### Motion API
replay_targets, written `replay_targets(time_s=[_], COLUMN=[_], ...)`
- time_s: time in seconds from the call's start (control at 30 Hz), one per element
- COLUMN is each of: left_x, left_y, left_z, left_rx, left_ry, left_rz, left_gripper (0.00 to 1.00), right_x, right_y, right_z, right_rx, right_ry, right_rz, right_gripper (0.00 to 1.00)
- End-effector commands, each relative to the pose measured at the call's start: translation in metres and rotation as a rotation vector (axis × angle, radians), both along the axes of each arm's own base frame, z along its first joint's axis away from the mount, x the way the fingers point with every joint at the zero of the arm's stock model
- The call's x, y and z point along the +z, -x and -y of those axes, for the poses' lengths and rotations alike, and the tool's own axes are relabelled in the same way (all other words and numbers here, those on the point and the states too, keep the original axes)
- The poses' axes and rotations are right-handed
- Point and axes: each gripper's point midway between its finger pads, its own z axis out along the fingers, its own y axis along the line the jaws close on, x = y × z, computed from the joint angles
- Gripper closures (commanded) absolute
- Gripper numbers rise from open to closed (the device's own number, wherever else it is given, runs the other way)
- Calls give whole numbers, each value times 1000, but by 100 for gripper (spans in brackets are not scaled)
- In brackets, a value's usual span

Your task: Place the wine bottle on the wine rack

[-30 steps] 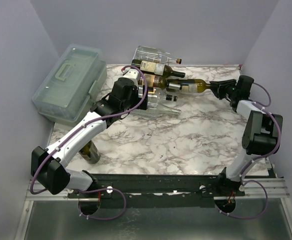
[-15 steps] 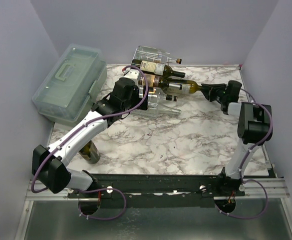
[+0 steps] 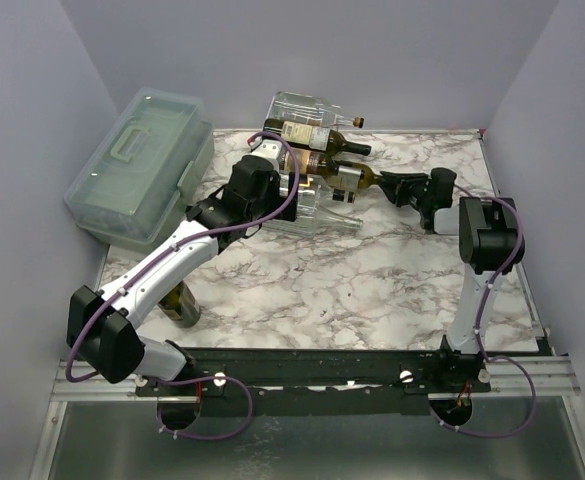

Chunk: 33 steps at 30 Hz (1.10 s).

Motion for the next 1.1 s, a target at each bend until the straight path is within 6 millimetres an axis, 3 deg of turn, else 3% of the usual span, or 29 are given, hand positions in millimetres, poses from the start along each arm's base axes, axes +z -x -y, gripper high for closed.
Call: replay_targets(time_s=[0.0,0.1,0.13,0.53,1.07], left_x=[12,13,13,12,12], left_y=[-4,-4,-4,-5,-3], left_z=[-1,0,0,-1,1], left_rx=[9,9,7,11,4], left_ry=[-10,-9,-8,-10,-5], left_rz=[32,34,35,32,30], left_gripper=[1,1,1,1,1], right_x=[49,45,43,38,30], right_y=[-16,-20,-19,-37,-54], right_z=[-25,-24,-36,-72,-92], right_rx=[53,34,54,78,26], right_ry=[-124,-147,-154,-204,-205], right_rz=[160,163,162,179,168], right_gripper=[99,99,100,99,100])
